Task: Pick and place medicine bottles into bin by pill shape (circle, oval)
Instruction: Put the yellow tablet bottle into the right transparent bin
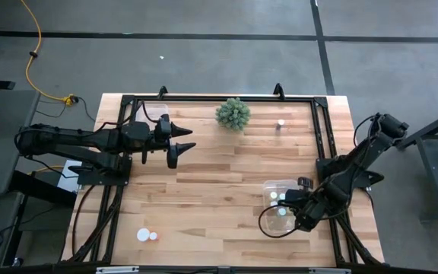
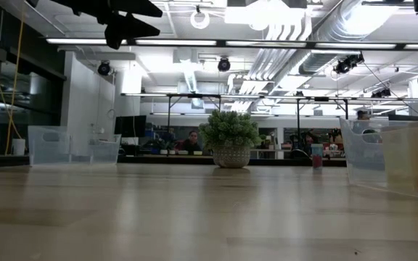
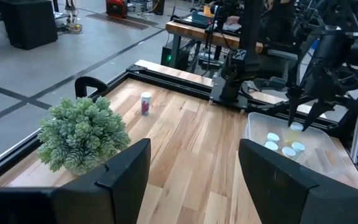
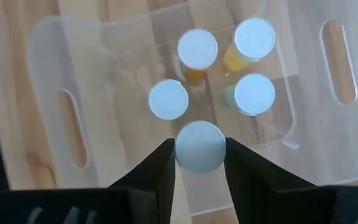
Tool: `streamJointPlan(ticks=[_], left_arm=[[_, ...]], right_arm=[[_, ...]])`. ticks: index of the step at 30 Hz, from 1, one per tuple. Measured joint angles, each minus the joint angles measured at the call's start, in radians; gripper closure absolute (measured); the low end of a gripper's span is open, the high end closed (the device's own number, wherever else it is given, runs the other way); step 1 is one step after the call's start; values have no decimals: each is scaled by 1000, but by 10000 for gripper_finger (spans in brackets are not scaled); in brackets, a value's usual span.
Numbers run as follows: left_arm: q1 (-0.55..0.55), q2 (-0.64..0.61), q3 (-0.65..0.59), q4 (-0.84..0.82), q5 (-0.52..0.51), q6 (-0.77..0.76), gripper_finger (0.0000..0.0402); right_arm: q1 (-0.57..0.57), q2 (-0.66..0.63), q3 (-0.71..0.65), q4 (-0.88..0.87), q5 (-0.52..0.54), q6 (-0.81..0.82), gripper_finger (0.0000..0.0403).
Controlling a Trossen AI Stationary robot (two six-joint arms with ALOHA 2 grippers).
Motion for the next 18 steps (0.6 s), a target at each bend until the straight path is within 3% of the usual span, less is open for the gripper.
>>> streamJointPlan(ticks=[18], left_arm=[[0,0,0,-1,0,3,170]], right_arm=[[-1,0,-120,96,51,21,295]])
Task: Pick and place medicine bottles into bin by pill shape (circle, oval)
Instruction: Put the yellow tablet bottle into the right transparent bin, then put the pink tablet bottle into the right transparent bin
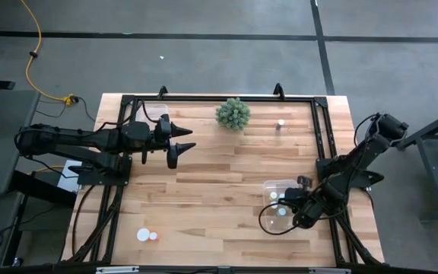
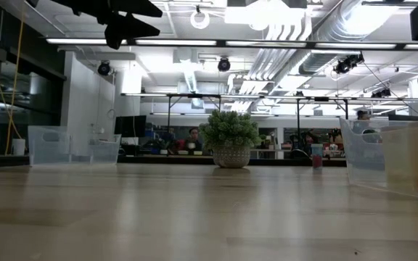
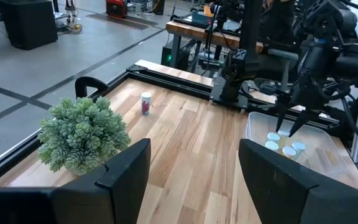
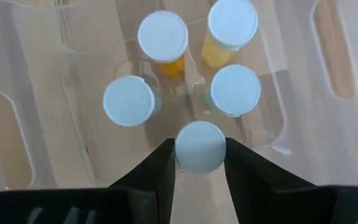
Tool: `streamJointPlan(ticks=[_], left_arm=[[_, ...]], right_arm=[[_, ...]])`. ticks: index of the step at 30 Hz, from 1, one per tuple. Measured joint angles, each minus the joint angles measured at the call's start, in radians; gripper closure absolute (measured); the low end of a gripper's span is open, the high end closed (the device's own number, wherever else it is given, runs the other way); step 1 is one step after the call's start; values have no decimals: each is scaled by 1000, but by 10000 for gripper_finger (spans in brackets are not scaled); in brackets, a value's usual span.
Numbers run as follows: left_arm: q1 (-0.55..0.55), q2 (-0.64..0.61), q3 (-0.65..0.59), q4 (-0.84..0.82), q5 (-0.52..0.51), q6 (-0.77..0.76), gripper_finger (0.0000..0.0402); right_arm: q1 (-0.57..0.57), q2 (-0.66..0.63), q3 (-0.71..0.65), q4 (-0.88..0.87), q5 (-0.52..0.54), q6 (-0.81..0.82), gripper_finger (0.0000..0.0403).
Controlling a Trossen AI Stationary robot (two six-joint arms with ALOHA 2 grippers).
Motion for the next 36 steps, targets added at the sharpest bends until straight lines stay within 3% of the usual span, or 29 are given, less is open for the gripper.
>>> streamJointPlan(ticks=[13,26,36], left_arm=[[0,0,0,0,0,0,170],[0,0,0,0,0,0,170],[0,0,0,0,1,19,170]], right_arm=[[0,0,-32,57,-11,0,290],[0,-3,-28,67,-19,42,184],[-2,-47,137,-102,-44,-29,170]])
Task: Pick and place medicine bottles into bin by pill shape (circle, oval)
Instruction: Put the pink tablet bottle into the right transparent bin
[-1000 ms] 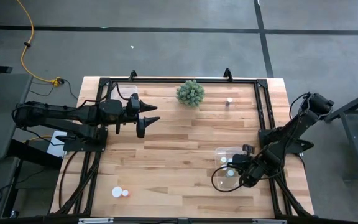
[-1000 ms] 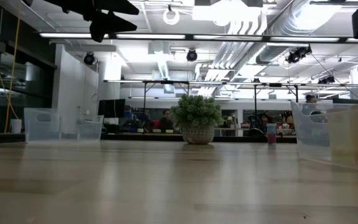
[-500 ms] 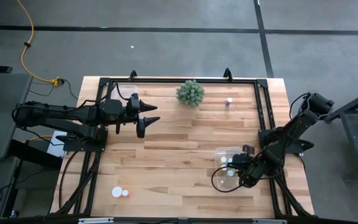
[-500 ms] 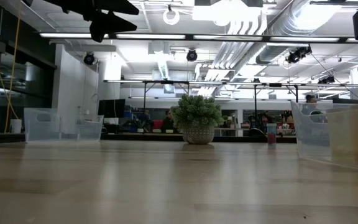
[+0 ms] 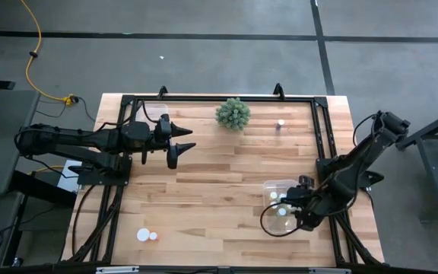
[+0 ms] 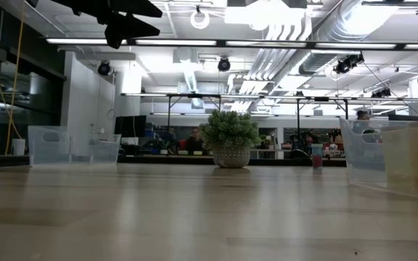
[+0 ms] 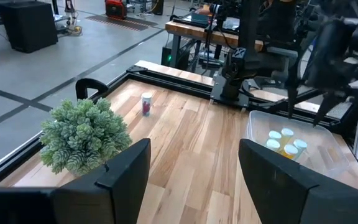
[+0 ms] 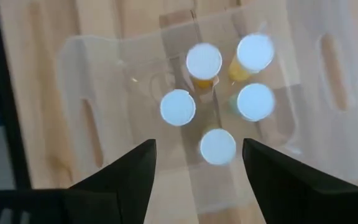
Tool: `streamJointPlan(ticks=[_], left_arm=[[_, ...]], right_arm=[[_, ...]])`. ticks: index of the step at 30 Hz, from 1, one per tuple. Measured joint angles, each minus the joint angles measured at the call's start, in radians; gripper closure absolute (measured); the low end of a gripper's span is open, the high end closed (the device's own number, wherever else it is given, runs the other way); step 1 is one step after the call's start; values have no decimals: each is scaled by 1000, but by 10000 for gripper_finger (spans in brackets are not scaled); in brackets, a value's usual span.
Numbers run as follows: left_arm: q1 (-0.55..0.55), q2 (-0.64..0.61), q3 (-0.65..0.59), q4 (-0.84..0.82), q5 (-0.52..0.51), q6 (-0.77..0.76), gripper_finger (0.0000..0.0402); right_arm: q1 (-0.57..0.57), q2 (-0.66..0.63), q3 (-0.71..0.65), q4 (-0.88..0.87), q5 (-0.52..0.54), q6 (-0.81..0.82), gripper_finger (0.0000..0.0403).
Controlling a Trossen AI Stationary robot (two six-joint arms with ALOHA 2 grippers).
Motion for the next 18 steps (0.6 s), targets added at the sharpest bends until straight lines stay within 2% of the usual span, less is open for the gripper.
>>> streamJointPlan(ticks=[4,9,13,18], left_arm=[[0,0,0,3,7,0,170],[0,-14,0,63,87,-1,170],[-3,-43,1,103,127,-19,170],[-12,-93,1,107,106,-19,170]], right_arm=[[-39,-26,111,-73,48,-13,171],[-190,-38,153,58,160,-104,171],[-333,-39,48,360,170,-269,171],[-520,-38,-161,932,131,-423,171]])
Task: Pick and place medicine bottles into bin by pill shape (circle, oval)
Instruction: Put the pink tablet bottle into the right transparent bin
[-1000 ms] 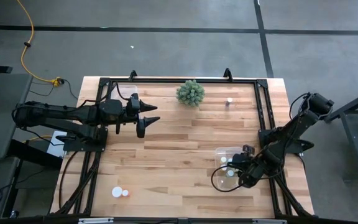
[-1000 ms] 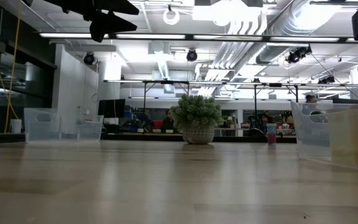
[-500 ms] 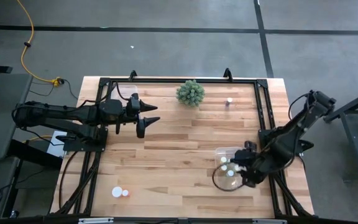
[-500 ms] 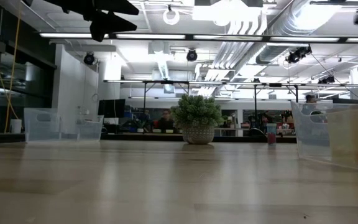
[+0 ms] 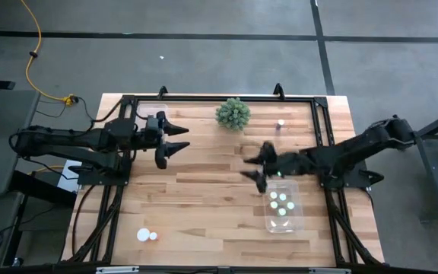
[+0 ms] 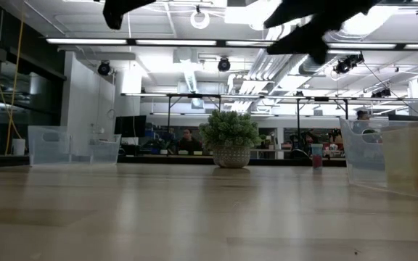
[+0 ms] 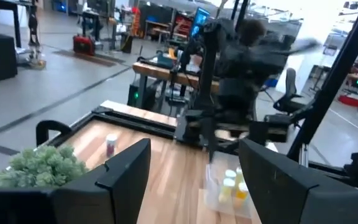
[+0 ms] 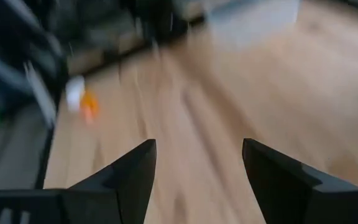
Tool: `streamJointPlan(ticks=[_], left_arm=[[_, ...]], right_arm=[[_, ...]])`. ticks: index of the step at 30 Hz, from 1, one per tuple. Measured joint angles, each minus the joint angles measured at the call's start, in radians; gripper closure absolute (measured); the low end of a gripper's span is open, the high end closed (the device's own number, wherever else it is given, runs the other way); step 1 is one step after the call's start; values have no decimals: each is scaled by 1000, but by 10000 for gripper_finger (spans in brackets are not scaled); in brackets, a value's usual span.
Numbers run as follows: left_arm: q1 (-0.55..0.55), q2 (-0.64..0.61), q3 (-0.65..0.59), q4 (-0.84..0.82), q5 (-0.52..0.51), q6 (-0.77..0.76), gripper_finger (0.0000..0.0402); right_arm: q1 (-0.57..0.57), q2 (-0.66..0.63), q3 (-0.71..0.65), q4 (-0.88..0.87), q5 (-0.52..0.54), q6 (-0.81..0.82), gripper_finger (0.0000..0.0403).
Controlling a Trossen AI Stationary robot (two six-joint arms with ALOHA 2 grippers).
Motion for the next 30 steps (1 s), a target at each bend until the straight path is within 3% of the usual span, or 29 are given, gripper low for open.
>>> streamJointPlan(ticks=[3,7,13,18,30], left_arm=[[-2,-22,0,0,-21,20,170],[-1,-33,0,-1,-38,37,170],[-1,-34,0,-1,-51,36,170],[-1,-34,0,-1,-51,52,170],[-1,-34,0,-1,-50,79,170]], right_arm=[[-107,0,-80,287,-39,-75,171],[-222,0,-80,445,-156,-176,171],[-294,0,20,395,-314,-332,171],[-297,0,73,334,-320,-429,171],[-297,0,79,300,-320,-434,171]])
